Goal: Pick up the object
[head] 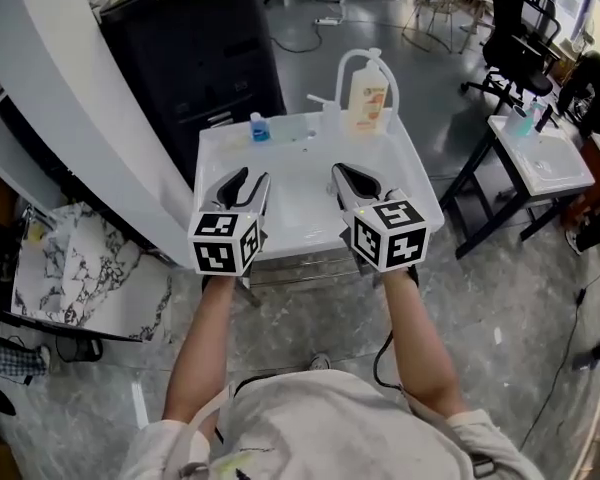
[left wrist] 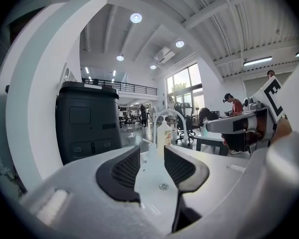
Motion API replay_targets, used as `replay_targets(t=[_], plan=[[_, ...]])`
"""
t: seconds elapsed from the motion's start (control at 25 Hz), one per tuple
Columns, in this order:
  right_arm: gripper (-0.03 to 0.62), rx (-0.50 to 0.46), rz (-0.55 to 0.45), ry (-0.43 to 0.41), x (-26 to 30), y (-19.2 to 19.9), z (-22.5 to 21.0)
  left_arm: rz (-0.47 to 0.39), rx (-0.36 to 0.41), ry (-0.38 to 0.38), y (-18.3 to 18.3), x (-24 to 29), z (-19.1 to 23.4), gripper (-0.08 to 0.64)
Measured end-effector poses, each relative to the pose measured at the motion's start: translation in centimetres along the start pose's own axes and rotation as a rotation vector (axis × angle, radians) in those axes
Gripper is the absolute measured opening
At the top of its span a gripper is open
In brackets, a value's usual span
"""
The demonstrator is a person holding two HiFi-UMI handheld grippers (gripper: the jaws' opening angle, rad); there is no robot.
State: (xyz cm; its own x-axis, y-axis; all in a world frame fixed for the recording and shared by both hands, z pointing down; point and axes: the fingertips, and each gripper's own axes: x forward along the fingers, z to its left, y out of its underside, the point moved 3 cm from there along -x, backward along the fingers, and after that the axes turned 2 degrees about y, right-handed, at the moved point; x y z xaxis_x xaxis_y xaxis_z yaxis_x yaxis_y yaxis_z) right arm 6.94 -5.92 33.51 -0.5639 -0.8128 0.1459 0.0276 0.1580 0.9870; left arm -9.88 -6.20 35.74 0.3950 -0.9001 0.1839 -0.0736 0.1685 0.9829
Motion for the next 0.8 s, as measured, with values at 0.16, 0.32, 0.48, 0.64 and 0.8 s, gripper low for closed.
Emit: replay_targets(t=[0.16, 0.32, 0.48, 0.64, 0.8], plan=[[0.003, 0.002, 0.001, -0.008, 0.5, -0.2, -0.9, 0.004, 0.001, -0.003, -0.1, 0.8, -0.2, 0.167], [0.003, 0.007, -0.005, -0.008, 0.9, -0.3, -1.8, 0.000, 0.003, -0.001, -0.3, 1.7, -0.1, 0.179], [0.003, 0.009, -0.004, -0.005, 1.7, -0.3, -2.6, -0.002, 0.004, -0.004, -0.3, 2.6, 0.4, 0.183], [0.003, 0.010, 0.003, 0.001, 3.1, -0.1, -3.6, 0.002, -0.001, -0.005, 0.0, 4.0, 1.3, 0.186], [0.003, 0.008, 0.010, 0.004, 5.0, -0.1, -4.4, 0.000, -0.011, -0.009, 0.1, 5.7, 2.8, 0.187]])
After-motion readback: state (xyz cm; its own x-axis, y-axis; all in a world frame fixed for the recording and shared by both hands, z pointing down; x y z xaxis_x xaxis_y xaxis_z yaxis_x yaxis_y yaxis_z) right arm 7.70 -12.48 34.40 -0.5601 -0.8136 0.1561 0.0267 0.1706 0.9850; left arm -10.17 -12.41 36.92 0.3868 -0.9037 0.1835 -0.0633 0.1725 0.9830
